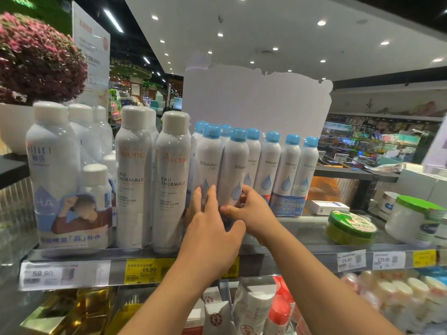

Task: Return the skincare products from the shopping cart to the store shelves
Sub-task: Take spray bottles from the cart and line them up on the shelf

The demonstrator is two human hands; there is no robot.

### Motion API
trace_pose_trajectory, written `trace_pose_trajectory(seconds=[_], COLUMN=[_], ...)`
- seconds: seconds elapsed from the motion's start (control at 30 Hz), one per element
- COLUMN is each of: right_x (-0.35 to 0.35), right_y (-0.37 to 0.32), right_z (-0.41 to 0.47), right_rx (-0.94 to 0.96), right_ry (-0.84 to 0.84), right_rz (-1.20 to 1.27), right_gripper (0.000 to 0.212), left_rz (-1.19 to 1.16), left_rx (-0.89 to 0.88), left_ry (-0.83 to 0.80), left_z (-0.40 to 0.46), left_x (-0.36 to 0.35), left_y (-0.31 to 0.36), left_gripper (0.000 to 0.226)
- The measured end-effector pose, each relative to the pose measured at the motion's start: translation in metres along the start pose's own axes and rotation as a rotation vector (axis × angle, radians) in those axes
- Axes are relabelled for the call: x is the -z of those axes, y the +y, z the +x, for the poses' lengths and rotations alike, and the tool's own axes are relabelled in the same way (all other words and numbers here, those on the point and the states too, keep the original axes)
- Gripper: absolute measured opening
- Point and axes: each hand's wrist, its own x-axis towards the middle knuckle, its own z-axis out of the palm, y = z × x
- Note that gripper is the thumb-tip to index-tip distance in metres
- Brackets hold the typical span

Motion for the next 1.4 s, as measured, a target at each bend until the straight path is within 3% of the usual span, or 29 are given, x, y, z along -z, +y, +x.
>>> trace_pose_trajectory(seconds=[0.63, 0.77, 0.83, 0.97, 1.13, 1.27, 1.4], right_x=[-0.007, -0.002, 0.001, 0.013, 0.036, 0.066, 0.101], right_y=[0.0, -0.002, -0.001, 0.0, 0.011, 0.021, 0.042], right_z=[0.004, -0.001, -0.006, -0.022, -0.05, -0.087, -0.13], right_rx=[0.014, 0.01, -0.005, -0.074, -0.106, -0.121, -0.116], right_ry=[-0.008, -0.052, -0.045, 0.038, 0.15, 0.255, 0.411], right_rz=[-0.007, 0.054, 0.092, 0.195, 0.317, 0.516, 0.614], right_gripper=[0.056, 0.052, 0.06, 0.066, 0.042, 0.02, 0.036], left_rz=[-0.017, -0.059, -0.09, -0.138, -0.339, -0.549, -0.657], left_rx=[0.019, -0.028, -0.067, -0.141, -0.261, -0.271, -0.301], left_ry=[-0.026, -0.018, -0.016, -0.001, 0.034, -0.039, -0.149], left_z=[-0.005, -0.006, -0.006, -0.01, -0.024, -0.04, -0.059], left_x=[0.002, 0.004, 0.004, 0.001, -0.009, -0.027, -0.06], left_y=[0.01, 0.008, 0.005, 0.002, 0.011, 0.032, 0.051], left_gripper=[0.083, 0.08, 0.081, 0.086, 0.091, 0.079, 0.079])
